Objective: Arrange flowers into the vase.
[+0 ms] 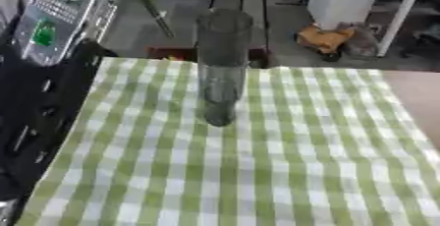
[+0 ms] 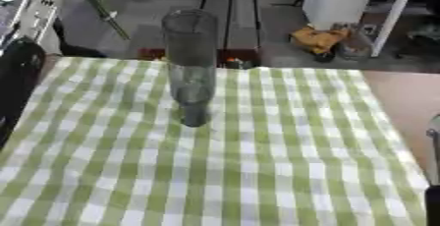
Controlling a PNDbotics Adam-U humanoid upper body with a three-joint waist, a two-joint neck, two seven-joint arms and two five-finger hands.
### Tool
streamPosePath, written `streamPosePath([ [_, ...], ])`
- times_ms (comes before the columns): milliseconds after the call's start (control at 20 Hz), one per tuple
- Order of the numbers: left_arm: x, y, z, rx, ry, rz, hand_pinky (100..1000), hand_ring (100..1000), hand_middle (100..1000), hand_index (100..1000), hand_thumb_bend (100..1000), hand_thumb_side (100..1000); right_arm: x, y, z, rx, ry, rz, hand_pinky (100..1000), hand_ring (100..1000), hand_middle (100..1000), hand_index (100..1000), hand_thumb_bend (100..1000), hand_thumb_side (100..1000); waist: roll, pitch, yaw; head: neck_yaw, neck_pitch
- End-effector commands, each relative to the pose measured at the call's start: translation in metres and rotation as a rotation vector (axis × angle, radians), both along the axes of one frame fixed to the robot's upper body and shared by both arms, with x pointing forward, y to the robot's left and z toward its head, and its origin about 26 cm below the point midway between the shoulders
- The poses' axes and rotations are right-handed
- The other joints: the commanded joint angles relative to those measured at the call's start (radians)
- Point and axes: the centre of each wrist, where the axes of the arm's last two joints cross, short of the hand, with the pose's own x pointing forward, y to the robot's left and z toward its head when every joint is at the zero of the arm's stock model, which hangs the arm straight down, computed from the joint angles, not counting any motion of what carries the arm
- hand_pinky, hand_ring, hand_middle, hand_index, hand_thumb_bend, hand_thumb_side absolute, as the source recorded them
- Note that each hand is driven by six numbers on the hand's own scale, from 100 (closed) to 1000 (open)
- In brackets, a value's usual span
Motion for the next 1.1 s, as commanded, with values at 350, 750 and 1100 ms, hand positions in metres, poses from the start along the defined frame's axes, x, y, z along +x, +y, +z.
streamPosePath([
  [350,-0.014,0.006,0.028,-0.059,-0.093,0.004,100,100,100,100,100,781,-0.005,-0.002,0.008,-0.038,-0.024,-0.001,675,745,732,801,100,1000,0.007,-0.013,0.009,0.022,-0.016],
  [750,-0.025,0.002,0.037,-0.097,-0.153,-0.04,100,100,100,100,100,799,-0.005,0.0,0.013,-0.041,-0.046,0.011,674,746,732,802,100,1000,0.009,0.011,-0.016,0.051,-0.067],
  [1100,-0.034,0.0,0.043,-0.093,-0.213,-0.079,100,100,100,100,170,749,-0.005,0.001,0.015,-0.046,-0.051,0.015,673,747,732,802,100,1000,0.005,0.032,-0.024,0.051,-0.093],
])
